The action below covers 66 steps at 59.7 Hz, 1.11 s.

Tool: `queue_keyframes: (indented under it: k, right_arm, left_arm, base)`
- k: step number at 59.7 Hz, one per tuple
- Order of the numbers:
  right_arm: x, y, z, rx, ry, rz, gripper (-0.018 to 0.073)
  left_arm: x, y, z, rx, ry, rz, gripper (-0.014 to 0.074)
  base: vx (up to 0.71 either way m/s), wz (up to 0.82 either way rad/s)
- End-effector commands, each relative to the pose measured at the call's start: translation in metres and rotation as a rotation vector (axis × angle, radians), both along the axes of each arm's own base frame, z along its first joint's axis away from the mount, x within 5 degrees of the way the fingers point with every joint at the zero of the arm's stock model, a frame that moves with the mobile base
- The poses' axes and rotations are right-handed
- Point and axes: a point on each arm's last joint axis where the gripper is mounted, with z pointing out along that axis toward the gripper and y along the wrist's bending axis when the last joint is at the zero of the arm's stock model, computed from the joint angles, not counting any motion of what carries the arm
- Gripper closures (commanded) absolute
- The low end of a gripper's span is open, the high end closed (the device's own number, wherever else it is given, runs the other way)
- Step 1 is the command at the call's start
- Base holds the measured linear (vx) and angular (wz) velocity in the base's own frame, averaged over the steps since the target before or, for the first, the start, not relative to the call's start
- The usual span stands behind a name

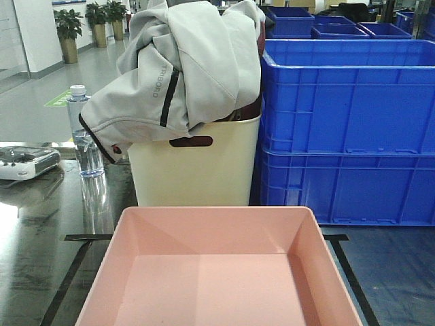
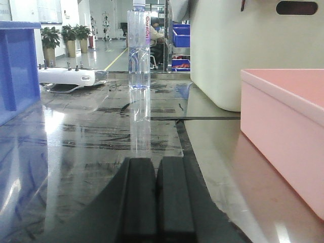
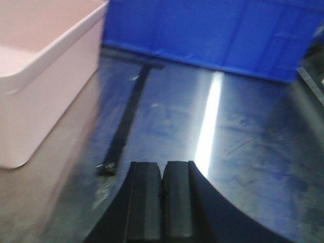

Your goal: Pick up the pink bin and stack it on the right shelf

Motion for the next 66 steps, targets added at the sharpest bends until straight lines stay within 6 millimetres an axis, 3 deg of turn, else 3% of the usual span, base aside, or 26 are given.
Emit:
queue_keyframes:
  k: [1,19,31,66]
  right_arm:
    - [-0.001,-0.002,0.006,-0.018,-0.203,-0.039,0.0568]
    - [-0.005,-0.003,-0.030,0.113,-0.432,-0.064,0.0568]
    - [-0.008,-0.004,-0.029,0.184,-0.438,-0.079,0.0568]
    - [-0.007,0.000,-0.033,0.153,-0.400,-0.018,0.0568]
  left_arm:
    - [-0.001,-0.001,0.004,-0.004,-0.090,-0.018,0.0603]
    - [-0.001,-0.001,0.004,-0.004,-0.090,-0.018,0.0602]
    - [-0.001,-0.001,0.004,-0.004,-0.090,-0.018,0.0602]
    - [-0.001,-0.001,0.004,-0.004,-0.090,-0.017,0.0602]
  base:
    - [0.00,0.00]
    - [0.00,0.00]
    - [0.00,0.00]
    - [0.00,0.00]
